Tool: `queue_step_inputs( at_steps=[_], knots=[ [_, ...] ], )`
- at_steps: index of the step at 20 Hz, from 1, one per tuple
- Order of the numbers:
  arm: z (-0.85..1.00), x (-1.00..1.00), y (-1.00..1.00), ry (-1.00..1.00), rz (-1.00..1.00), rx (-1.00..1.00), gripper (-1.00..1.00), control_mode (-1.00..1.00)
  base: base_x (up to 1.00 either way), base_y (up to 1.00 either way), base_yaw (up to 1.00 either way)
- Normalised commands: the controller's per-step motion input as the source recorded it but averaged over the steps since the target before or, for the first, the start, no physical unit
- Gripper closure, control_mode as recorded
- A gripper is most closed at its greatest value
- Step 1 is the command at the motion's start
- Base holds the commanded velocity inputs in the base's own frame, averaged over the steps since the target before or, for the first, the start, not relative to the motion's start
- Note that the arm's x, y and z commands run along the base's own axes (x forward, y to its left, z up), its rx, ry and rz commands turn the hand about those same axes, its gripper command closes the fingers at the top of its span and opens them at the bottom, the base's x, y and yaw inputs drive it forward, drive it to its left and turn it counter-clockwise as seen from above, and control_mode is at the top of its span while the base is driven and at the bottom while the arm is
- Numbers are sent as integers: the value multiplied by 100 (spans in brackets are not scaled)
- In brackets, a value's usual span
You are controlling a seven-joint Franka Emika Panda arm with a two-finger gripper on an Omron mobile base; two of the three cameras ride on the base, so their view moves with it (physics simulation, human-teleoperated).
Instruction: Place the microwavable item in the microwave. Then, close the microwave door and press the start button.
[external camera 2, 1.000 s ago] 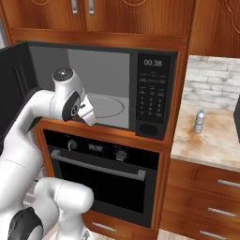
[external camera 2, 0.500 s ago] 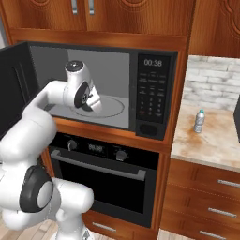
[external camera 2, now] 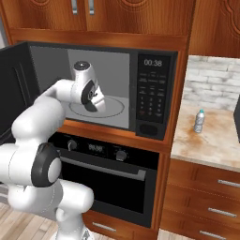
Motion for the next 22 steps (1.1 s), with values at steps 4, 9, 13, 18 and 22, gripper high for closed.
queue_step_inputs(
  at_steps=[4, 9, 13, 18, 22],
  knots=[
    [-35, 23, 0, 7, 0, 0, 100, -100, 0, 0, 0],
    [-27, 21, 0, 7, 0, 0, -100, -100, 0, 0, 0],
    [3, -19, 0, -1, 0, 0, -100, -100, 0, 0, 0],
    [41, -72, 0, -18, 0, 0, -100, -100, 0, 0, 0],
    [37, -89, 0, -27, 0, 0, -100, -100, 0, 0, 0]
  ],
)
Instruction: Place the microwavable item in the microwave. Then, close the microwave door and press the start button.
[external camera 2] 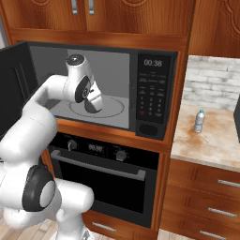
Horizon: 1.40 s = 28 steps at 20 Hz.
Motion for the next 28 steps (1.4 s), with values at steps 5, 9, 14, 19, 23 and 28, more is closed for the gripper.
queue_step_inputs(
  at_steps=[5, 9, 14, 19, 23, 28],
  knots=[
    [9, -49, 0, -14, 0, 0, -100, -100, 0, 0, 0],
    [11, -50, 0, -15, 0, -1, -100, -100, 0, 0, 0],
    [44, -100, 0, -20, 1, -13, -100, -100, 0, 0, 0],
    [47, -100, 0, -7, 10, -16, -100, -100, 0, 0, 0],
    [50, -100, 4, -5, 19, -22, -100, -100, 0, 0, 0],
    [59, -100, 20, -8, 27, -28, -100, -100, 0, 0, 0]
  ],
)
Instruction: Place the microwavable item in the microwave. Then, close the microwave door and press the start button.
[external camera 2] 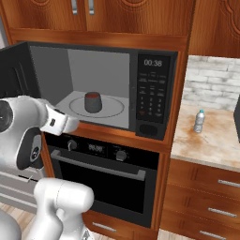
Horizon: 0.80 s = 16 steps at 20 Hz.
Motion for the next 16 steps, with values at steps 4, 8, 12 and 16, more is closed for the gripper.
queue_step_inputs(
  at_steps=[4, 8, 12, 16],
  knots=[
    [45, -99, 44, -9, 26, -29, -100, -100, 0, 0, 0],
    [32, -89, 50, -9, 26, -32, -100, -100, 0, 0, 0],
    [23, -95, 49, -11, 24, -36, -100, -100, 0, 0, 0],
    [16, -100, 48, -11, 21, -37, -100, -100, 0, 0, 0]
  ],
)
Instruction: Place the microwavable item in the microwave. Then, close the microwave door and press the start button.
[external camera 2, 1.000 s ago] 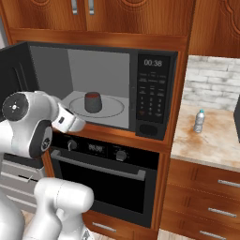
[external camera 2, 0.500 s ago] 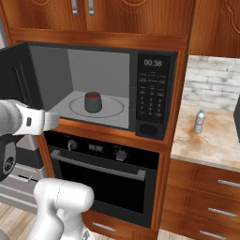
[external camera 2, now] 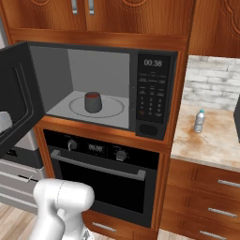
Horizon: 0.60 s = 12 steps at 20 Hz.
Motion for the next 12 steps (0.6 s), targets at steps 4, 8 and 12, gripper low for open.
queue_step_inputs(
  at_steps=[4, 8, 12],
  knots=[
    [6, -100, 52, -10, 15, -37, -100, -100, 0, 0, 0],
    [0, -85, 64, -4, 10, -37, -100, -100, 0, 0, 0],
    [-16, -16, 95, 1, 2, -37, -100, -100, 0, 0, 0]
  ],
)
